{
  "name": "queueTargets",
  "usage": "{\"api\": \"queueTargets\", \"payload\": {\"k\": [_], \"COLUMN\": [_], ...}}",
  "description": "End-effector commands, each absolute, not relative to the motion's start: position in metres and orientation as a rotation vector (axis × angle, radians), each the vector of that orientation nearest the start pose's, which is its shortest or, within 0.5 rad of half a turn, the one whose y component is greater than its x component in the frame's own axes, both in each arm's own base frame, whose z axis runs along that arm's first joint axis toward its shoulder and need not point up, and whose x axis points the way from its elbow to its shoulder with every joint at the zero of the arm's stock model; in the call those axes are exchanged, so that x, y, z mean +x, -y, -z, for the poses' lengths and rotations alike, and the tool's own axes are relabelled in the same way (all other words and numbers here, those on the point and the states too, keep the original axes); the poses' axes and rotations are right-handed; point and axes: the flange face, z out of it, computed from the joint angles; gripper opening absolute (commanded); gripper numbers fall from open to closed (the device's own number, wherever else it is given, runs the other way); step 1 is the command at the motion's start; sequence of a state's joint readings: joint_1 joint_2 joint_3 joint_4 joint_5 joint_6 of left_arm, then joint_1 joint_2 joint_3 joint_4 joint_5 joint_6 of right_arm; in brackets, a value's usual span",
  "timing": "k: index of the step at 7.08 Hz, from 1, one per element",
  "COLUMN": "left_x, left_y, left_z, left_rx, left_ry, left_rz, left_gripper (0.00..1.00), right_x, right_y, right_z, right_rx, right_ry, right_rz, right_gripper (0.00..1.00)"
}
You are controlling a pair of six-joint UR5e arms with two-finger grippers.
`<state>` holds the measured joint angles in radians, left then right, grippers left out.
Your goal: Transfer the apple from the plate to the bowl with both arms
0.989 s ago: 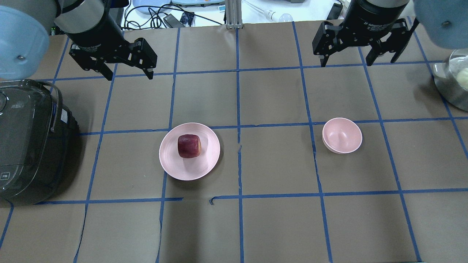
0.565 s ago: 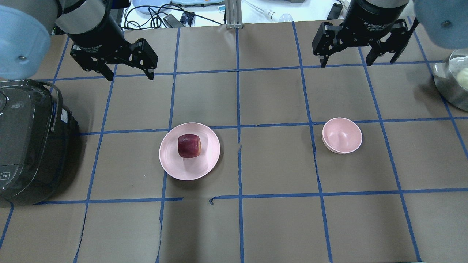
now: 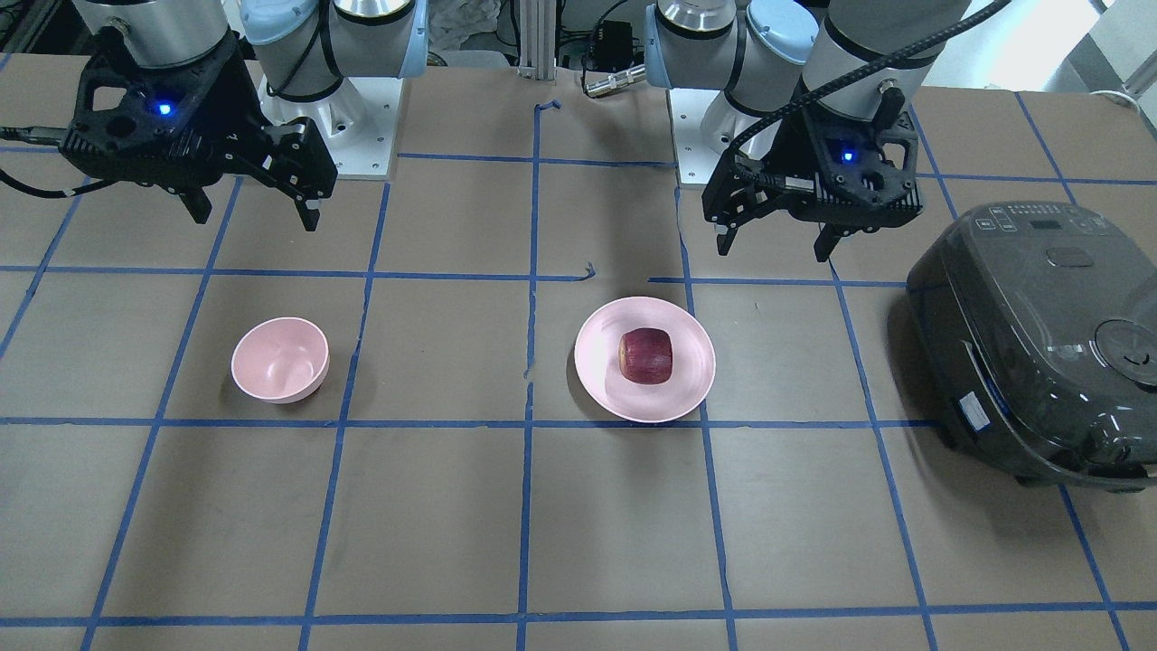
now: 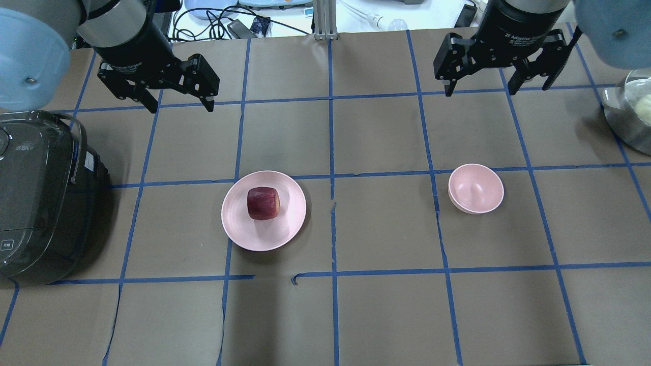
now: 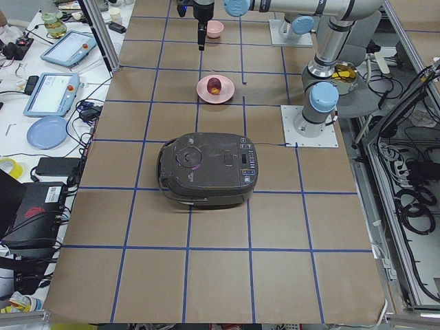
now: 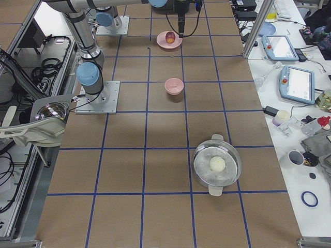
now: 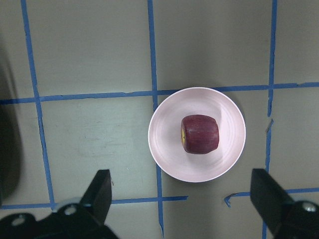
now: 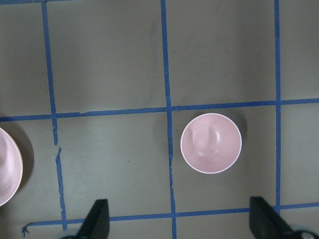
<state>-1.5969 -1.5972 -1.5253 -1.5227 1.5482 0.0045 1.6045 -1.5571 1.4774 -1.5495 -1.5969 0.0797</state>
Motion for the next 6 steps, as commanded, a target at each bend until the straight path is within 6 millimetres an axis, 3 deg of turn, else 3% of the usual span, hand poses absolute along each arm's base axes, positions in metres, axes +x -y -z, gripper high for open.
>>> {"api": "queueTargets", "payload": {"k": [1,5,6], "left_x": [-0.1496,-0.1489,-0.1489], "left_y": [0.5047,0.5085,0.5081], "left_z": [-0.4974,-0.4934,-0.4943], "left_rx": [0.052,0.050,0.050], "left_ry": [-3.163,-3.163,-3.163], "left_rz": [0.092,0.097,0.102], "left_gripper": [1.00,1.00,1.00], "right_x": [0.1474,0.1463,0.1379], "right_y": [0.4972,0.4957,0.4993], "right_z": [-0.5242,-0.5159,-0.5145], "right_rx": [0.074,0.076,0.067], "right_ry": [-3.164,-3.169,-3.171], "right_rz": [0.090,0.063,0.060], "right_gripper": [1.00,1.00,1.00]}}
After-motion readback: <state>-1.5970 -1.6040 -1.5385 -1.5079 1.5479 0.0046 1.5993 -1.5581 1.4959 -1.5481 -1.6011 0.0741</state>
